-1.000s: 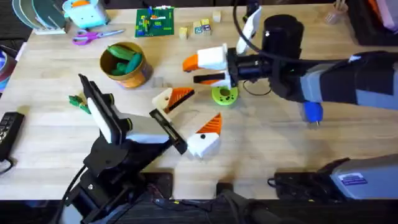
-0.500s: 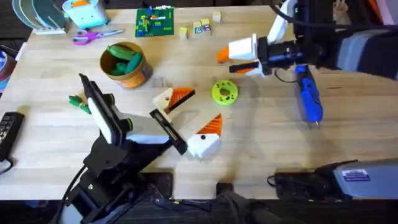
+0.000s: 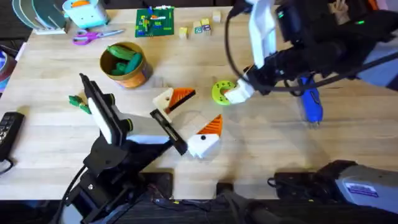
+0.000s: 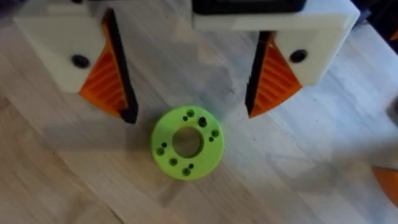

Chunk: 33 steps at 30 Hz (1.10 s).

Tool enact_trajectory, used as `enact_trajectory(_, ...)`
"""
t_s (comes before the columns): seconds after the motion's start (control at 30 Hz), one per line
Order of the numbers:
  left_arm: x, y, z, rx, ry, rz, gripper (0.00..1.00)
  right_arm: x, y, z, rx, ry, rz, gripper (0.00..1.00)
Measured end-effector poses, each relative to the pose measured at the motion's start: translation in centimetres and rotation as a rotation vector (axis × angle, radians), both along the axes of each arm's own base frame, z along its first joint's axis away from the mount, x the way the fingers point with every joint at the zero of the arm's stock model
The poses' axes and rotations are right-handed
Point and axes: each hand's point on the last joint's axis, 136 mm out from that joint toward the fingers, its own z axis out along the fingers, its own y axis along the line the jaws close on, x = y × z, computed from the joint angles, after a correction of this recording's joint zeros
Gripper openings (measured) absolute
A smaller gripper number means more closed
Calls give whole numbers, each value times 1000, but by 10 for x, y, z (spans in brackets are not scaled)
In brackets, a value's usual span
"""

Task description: Pick up the gripper from the table and insert it into the empty holder that is missing its gripper. Then pick up a screw, insert it into the mounting hole, and use the screwdriver to tighten it. Finally, clean up the table by picking up the vegetable and placing it into the bucket.

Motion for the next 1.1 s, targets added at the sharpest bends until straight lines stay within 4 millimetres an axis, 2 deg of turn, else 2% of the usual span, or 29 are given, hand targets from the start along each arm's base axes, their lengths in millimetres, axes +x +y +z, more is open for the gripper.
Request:
enact_trajectory(0.07,0,0,0,0,0,-2,992,-3,5,-9,-46,-3,42,991)
enact_trajectory(0.13,0,0,0,0,0,-2,992,-5,8,-19,-83,2,74,937)
enact_trajectory(0.27,0,0,0,0,0,-2,992,-9,12,-34,-131,22,113,722)
enact_trajectory(0.53,-1,-1,0,-1,0,-5,992,-13,18,-55,-173,62,144,417)
enact_trajectory(0.67,-1,-1,0,-1,-1,-5,992,-13,20,-60,-181,65,151,369)
enact_trajectory(1.1,-1,-1,0,-1,0,-5,992,-7,24,-57,-170,37,151,355)
